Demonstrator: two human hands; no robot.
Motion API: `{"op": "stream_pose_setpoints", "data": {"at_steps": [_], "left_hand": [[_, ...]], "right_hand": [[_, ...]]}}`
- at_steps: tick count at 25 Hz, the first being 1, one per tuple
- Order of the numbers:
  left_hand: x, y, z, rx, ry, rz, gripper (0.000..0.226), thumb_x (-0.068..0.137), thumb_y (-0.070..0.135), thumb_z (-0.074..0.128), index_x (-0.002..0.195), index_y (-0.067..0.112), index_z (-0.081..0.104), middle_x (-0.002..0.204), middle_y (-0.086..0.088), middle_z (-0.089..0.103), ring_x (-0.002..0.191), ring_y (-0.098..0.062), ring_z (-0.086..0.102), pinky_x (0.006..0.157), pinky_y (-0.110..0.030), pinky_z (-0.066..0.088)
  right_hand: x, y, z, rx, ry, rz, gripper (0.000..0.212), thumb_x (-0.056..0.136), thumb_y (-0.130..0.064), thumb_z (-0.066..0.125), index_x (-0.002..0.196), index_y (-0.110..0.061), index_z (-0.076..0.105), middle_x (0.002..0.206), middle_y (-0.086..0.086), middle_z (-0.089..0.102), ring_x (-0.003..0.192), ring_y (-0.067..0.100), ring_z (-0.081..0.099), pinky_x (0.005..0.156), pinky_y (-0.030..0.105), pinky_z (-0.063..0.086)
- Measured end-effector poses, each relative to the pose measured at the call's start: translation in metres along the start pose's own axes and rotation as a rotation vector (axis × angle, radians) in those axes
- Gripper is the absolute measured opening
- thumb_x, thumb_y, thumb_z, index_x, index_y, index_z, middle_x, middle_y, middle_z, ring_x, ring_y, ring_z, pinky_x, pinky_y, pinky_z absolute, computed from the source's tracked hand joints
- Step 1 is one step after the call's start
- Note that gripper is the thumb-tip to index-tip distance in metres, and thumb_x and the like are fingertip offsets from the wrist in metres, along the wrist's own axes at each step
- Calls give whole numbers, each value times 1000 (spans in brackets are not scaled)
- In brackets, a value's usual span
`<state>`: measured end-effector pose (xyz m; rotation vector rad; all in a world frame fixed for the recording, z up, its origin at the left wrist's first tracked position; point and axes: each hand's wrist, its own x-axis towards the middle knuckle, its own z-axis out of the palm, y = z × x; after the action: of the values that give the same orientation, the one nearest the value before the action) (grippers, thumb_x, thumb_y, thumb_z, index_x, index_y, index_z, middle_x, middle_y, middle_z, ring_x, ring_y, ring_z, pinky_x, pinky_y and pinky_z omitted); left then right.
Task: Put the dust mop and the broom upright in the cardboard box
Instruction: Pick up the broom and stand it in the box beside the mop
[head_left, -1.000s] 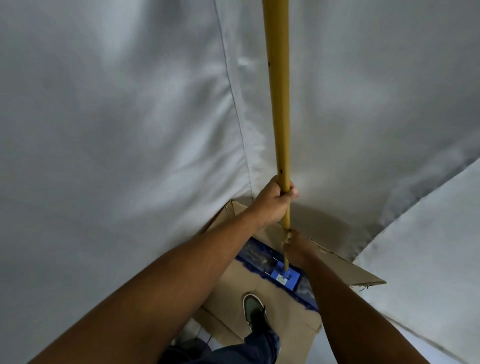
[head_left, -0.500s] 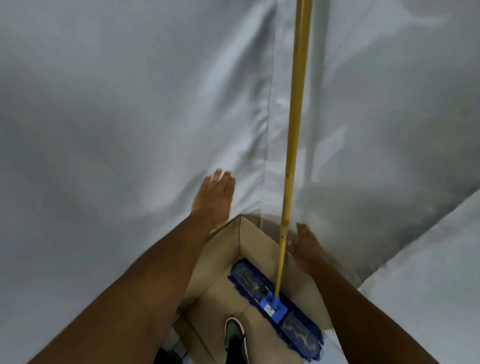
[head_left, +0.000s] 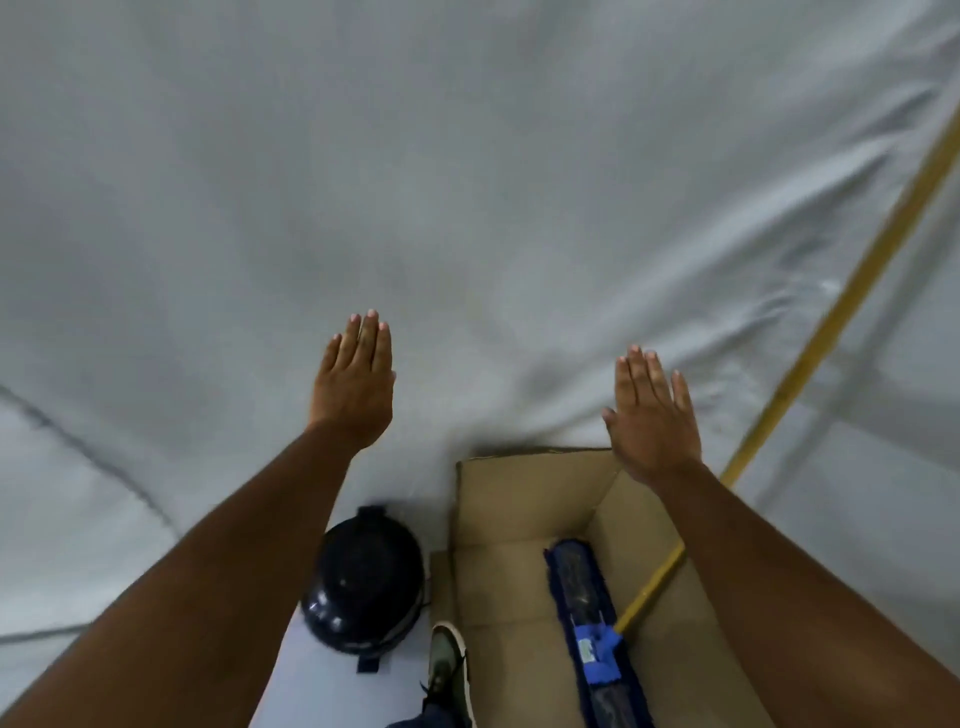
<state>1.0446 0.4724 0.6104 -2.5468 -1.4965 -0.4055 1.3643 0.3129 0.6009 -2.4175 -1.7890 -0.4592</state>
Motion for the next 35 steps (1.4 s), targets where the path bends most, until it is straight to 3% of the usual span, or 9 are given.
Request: {"op": "stream_pose_setpoints", "data": {"at_steps": [4, 9, 14, 23, 27, 32, 35], "left_hand": [[-103, -103, -34, 42, 13, -270, 59, 99, 25, 28, 147, 2, 2, 160, -17, 2, 147, -31, -3, 120, -44, 4], [-291, -223, -65, 95, 22, -726, 61, 99, 27, 29, 147, 3, 1, 160, -16, 1, 147, -30, -4, 120, -44, 4], [-486, -293, -78, 95, -31, -1151, 61, 100, 26, 27, 147, 3, -3, 160, -14, -4, 147, -29, -10, 120, -44, 2], [-803, -376, -120, 172, -182, -1586, 63, 100, 33, 24, 147, 7, -6, 160, -13, -7, 146, -28, -13, 119, -42, -2], [-864, -404, -119, 109, -247, -1684, 64, 100, 35, 24, 147, 8, -7, 160, -13, -6, 146, -28, -12, 119, -42, -2], [-859, -469, -85, -4, -255, -1711, 65, 99, 39, 24, 148, 9, -8, 160, -12, -6, 146, -28, -12, 119, -42, -1], [-848, -522, -48, -60, -253, -1750, 65, 99, 40, 25, 149, 11, -5, 161, -12, -3, 147, -28, -9, 119, -43, 1]], "right_hand": [[9, -118, -14, 78, 0, -182, 68, 95, -37, 35, 147, -8, 3, 159, 11, 1, 146, 24, -4, 118, 47, 4], [-18, -322, -36, 245, 13, -610, 71, 89, -29, 54, 145, -3, 19, 156, 16, 18, 145, 31, 13, 115, 54, 13], [-92, -510, -48, 284, 3, -977, 71, 90, -31, 51, 146, -5, 16, 157, 15, 17, 145, 29, 12, 115, 52, 11], [-275, -800, -48, 157, -64, -1433, 67, 94, -37, 37, 147, -9, 7, 159, 11, 8, 146, 26, 4, 117, 49, 9], [-314, -885, -56, 108, -64, -1556, 67, 94, -37, 34, 147, -9, 6, 159, 10, 7, 146, 26, 3, 117, 49, 8], [-306, -990, -46, 47, -31, -1697, 65, 95, -38, 31, 147, -11, 3, 159, 8, 3, 146, 25, -1, 117, 46, 4], [-290, -1063, -13, -23, -107, -1746, 63, 96, -34, 32, 147, -11, 3, 160, 9, 3, 146, 25, -1, 119, 48, 7]]}}
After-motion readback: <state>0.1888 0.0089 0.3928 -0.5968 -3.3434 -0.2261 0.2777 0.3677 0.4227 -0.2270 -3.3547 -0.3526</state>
